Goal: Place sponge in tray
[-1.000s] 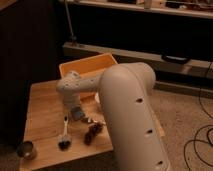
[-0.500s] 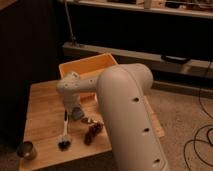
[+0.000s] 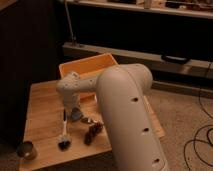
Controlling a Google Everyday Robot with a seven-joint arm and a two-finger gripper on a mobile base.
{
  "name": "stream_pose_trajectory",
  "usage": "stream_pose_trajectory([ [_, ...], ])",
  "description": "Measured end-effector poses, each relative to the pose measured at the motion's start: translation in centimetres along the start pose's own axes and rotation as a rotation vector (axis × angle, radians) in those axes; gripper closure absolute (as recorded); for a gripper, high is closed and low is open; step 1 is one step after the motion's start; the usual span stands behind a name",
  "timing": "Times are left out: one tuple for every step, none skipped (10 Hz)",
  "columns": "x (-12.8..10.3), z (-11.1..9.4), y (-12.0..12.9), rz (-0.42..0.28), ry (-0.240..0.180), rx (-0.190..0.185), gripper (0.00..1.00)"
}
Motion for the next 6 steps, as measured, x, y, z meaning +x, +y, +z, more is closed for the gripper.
stream_pose_trajectory([
  [0.1,-0.2,0.0,0.002,-0.001,0.0,1.0],
  [0.4,-1.3,-0.2,0.022,-0.007,0.006,1.0],
  [0.6,-2.4,-0.7,0.038,-0.016,0.016,1.0],
  [1.1,-4.4,-1.7,0.06,-0.022,0.03,1.0],
  [1.4,-7.4,-2.1,0.078,-0.038,0.037,1.0],
  [1.6,-9.9,-2.4,0.093,-0.053,0.043,1.0],
])
